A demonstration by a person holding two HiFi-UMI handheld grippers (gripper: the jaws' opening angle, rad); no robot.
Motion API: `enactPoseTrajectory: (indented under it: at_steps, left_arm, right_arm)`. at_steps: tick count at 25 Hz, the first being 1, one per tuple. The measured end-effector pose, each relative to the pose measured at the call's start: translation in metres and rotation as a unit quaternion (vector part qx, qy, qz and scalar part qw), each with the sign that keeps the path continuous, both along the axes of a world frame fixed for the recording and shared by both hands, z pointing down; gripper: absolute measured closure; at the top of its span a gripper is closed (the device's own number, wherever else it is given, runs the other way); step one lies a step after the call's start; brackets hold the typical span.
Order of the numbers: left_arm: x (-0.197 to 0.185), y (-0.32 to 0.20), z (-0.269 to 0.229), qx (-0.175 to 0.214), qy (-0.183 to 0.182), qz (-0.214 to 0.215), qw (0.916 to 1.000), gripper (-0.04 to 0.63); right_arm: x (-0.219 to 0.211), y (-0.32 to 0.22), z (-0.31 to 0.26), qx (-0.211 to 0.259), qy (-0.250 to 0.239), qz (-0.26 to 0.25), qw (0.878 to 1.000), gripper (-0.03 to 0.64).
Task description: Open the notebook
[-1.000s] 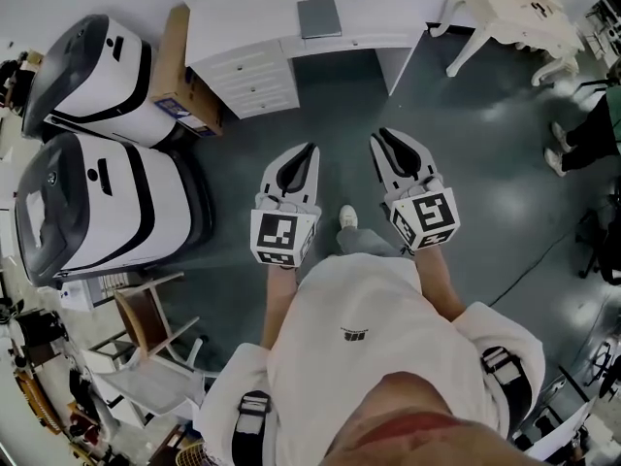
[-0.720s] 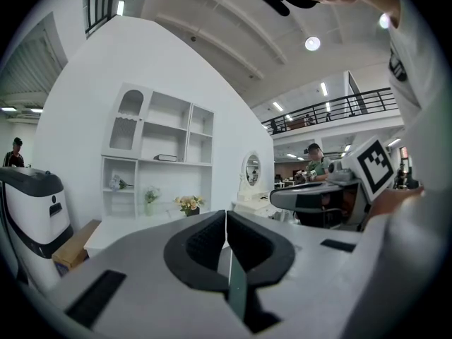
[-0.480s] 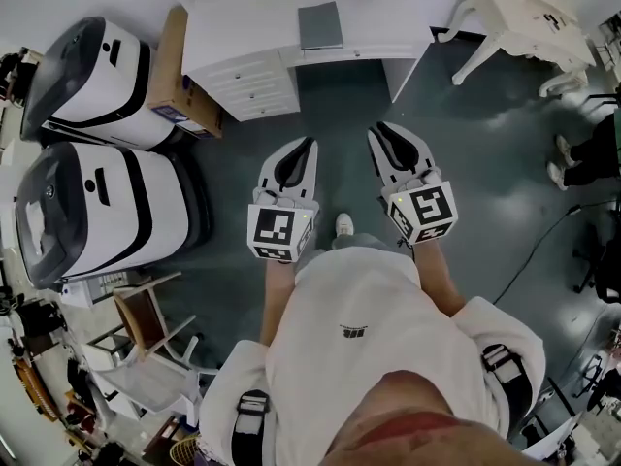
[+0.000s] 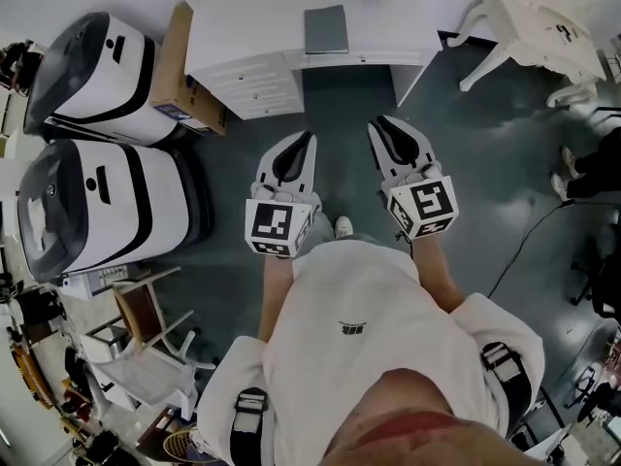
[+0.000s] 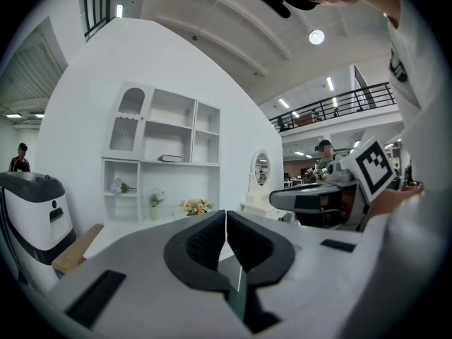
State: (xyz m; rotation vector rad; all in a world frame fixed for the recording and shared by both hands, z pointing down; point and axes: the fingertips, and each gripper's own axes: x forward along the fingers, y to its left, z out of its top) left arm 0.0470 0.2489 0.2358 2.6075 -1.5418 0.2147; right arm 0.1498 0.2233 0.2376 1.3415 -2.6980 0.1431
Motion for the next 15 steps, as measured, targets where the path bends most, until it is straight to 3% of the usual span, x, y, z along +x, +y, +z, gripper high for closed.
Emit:
enactPoseTrajectory:
  at_steps: [15]
  left_arm:
    - [-0.007, -0.08, 0.019, -0.012, 0.005, 0.027, 0.9996, 0.595]
  right_arm:
    - [-0.004, -0.073, 0.021, -0.018, 0.004, 0.028, 0.999, 0.577]
